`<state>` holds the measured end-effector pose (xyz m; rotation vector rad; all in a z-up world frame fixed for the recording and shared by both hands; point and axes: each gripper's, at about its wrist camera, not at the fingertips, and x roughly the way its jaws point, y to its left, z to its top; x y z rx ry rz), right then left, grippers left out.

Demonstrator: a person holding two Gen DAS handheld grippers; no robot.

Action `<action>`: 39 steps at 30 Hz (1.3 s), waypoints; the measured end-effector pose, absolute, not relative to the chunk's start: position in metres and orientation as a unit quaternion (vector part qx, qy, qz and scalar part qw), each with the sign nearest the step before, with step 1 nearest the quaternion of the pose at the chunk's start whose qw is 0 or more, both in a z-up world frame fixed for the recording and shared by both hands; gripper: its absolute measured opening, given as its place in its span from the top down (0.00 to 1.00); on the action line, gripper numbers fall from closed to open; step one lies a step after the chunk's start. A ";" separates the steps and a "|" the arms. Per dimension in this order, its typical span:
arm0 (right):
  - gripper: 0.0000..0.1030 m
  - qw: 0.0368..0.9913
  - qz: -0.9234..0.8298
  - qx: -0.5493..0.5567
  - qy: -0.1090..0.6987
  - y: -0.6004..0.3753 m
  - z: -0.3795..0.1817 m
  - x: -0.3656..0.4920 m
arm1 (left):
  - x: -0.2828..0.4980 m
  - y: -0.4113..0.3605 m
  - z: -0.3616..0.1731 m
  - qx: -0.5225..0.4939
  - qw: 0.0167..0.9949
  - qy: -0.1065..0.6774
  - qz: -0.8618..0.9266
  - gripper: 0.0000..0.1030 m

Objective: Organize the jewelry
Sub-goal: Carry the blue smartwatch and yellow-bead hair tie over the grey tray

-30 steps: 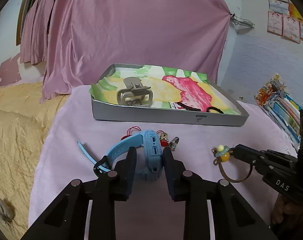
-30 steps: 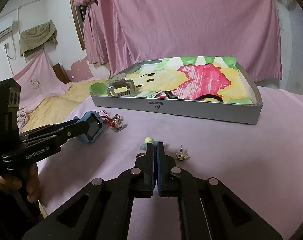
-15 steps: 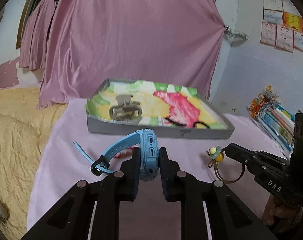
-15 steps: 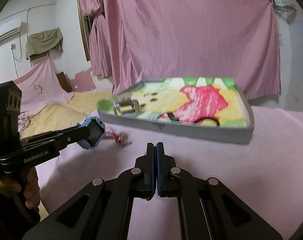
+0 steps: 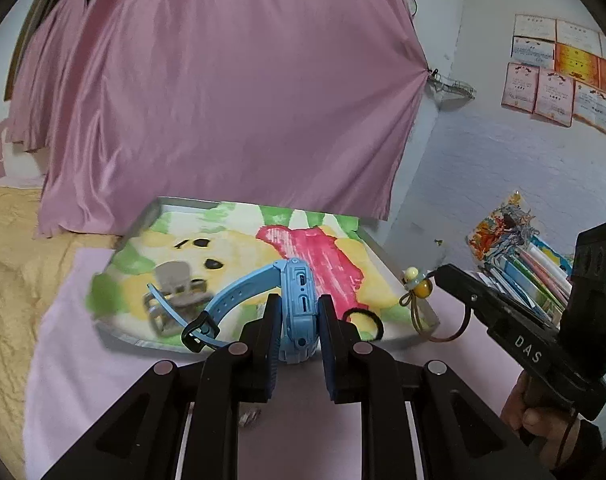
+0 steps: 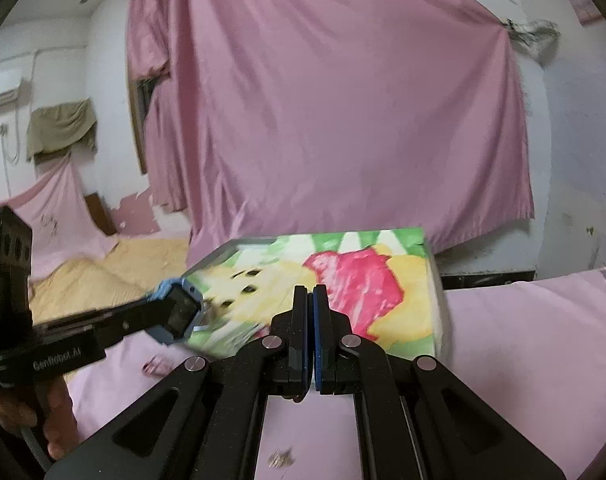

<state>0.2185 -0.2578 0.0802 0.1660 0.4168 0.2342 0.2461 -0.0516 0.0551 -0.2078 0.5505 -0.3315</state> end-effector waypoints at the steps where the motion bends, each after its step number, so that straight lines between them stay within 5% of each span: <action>1: 0.97 0.968 0.113 0.085 0.206 -0.259 0.079 0.223 | 0.253 -0.055 0.054 -0.100 0.943 0.272 -0.162 0.84; 31: 0.95 0.935 0.067 0.112 0.330 -0.264 0.019 0.297 | 0.313 -0.078 0.020 -0.087 0.921 0.350 -0.147 0.81; 33: 0.92 0.935 0.064 0.110 0.332 -0.265 0.018 0.296 | 0.311 -0.078 0.022 -0.085 0.923 0.345 -0.146 0.81; 37: 0.61 0.941 0.056 0.107 0.317 -0.267 0.024 0.287 | 0.301 -0.079 0.029 -0.080 0.930 0.329 -0.142 0.80; 39: 0.60 0.946 0.050 0.099 0.305 -0.267 0.029 0.280 | 0.296 -0.077 0.032 -0.078 0.933 0.321 -0.143 0.75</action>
